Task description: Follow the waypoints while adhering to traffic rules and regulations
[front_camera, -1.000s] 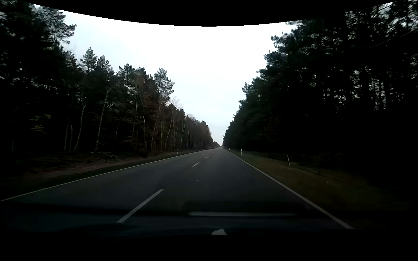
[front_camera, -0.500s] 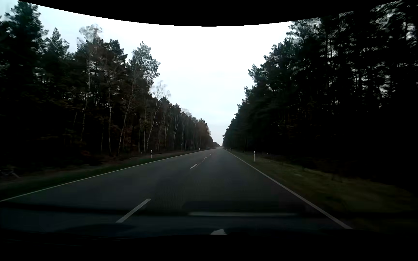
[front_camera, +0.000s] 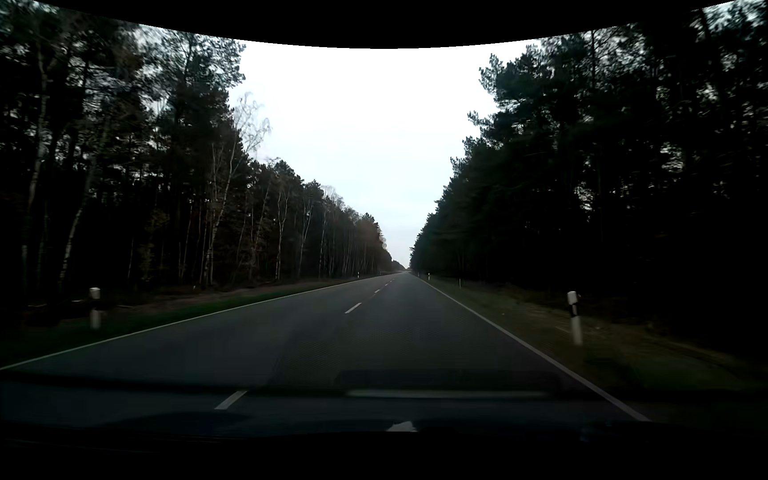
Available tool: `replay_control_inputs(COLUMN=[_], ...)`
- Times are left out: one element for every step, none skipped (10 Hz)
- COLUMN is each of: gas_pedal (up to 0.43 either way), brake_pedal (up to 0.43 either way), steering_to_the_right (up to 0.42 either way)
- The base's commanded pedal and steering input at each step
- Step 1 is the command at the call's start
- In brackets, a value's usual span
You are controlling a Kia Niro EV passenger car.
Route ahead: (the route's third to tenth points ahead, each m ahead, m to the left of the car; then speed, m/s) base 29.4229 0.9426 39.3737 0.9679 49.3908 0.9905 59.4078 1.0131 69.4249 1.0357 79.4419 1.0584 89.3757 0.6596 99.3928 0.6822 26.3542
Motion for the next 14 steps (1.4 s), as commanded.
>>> replay_control_inputs(gas_pedal=[0.37, 0.37, 0.358, 0.358, 0.358, 0.358, 0.358, 0.358, 0.358, 0.358, 0.358, 0.358, 0.358, 0.358], brake_pedal=[0.0, 0.0, 0.0, 0.0, 0.0, 0.0, 0.0, 0.0, 0.0, 0.0, 0.0, 0.0, 0.0, 0.0], steering_to_the_right=[0.001, 0.002, 0.002, 0.002, 0.002, 0.002, 0.002, 0.002, 0.002, 0.002, 0.001, 0.002, 0.002, 0.001])
